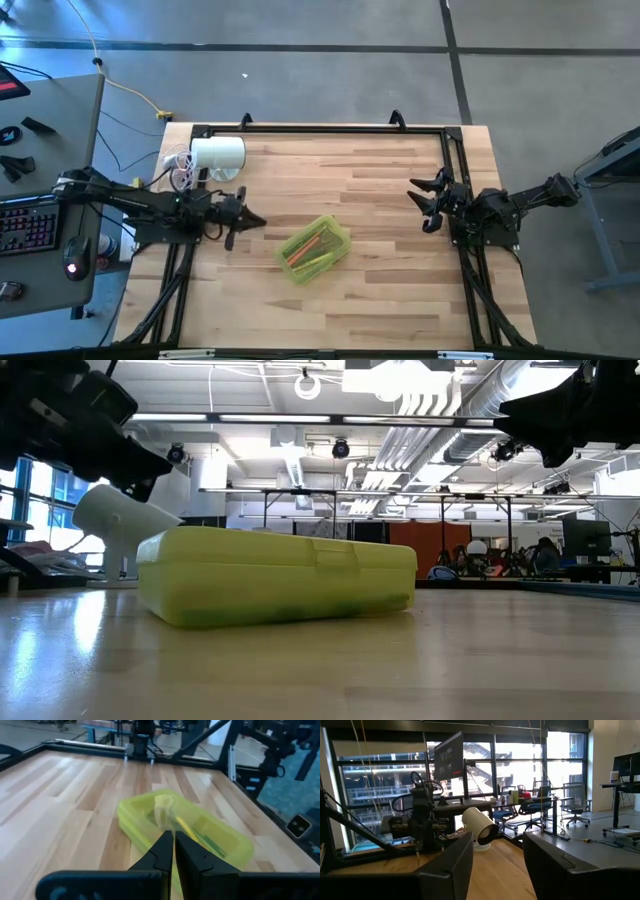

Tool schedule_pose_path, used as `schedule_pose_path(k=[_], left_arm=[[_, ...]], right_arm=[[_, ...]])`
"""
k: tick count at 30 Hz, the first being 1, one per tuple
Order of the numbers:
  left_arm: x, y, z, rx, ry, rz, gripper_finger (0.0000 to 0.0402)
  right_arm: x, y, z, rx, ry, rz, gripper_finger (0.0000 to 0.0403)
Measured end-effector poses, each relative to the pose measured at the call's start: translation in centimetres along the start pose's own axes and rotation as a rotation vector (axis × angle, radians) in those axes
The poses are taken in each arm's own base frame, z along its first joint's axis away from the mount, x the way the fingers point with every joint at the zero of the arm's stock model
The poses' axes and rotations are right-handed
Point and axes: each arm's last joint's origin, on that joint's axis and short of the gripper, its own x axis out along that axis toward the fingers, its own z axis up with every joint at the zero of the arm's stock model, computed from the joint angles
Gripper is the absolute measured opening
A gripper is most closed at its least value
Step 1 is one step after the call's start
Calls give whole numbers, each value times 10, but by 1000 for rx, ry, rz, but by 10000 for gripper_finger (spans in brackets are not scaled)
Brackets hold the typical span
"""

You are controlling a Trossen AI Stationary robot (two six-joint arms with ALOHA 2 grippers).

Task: Pick & place school supplies into a supply box
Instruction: Return to Home Position

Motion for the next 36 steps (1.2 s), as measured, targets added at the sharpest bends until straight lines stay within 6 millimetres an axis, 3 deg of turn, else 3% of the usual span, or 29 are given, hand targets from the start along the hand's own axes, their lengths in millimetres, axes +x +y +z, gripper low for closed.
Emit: schedule_pose_path(k=[36], left_arm=[[0, 4, -6, -3, 21, 72, 56]], right_arm=[[0, 0, 0, 0, 0, 0, 158]])
